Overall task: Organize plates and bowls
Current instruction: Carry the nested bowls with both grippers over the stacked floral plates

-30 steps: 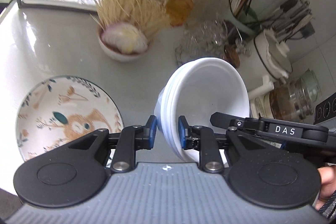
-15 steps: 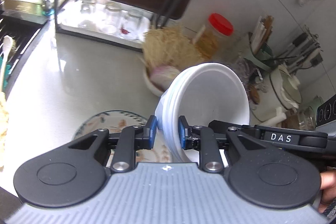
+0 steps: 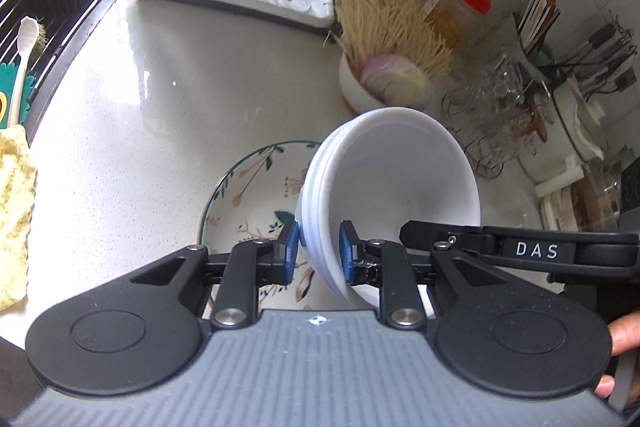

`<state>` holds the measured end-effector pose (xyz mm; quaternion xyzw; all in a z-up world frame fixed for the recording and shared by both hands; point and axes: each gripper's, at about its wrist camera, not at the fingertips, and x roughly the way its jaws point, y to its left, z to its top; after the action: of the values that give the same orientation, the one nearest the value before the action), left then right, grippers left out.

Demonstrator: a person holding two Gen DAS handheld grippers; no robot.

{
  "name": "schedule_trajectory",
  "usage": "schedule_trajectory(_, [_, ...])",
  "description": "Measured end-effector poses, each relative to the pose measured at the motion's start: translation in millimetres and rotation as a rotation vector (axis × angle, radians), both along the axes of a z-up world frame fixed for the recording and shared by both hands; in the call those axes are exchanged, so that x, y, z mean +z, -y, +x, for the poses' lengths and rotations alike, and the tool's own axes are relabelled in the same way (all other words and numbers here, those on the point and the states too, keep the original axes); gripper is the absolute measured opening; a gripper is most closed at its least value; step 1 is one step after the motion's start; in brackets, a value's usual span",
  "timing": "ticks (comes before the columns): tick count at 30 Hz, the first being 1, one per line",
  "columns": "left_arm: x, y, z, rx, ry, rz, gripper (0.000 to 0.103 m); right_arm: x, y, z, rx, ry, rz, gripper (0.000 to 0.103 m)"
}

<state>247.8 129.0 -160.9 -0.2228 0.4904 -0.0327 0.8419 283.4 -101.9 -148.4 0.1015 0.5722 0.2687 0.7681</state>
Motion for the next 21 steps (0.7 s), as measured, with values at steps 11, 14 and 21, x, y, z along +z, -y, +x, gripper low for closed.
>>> schedule_trajectory(11, [-23.0,-4.0,-1.9,-0.025,-0.019,-0.003,0.025,-12.2,-14.5,-6.6,-0.009,-0.032,-0.072,0.024])
schedule_trajectory(14, [-29.0,-7.1,-1.1,-0.022,-0.036,-0.016,0.025,-15.8,-14.8,-6.7,-0.013,-0.040,-0.068,0.024])
schedule_trajectory(21, [-35.9,-4.7,3.5,-0.018,-0.053,-0.018,0.026,-22.0,-18.5,-4.5,-0.016,-0.043,-0.081,0.025])
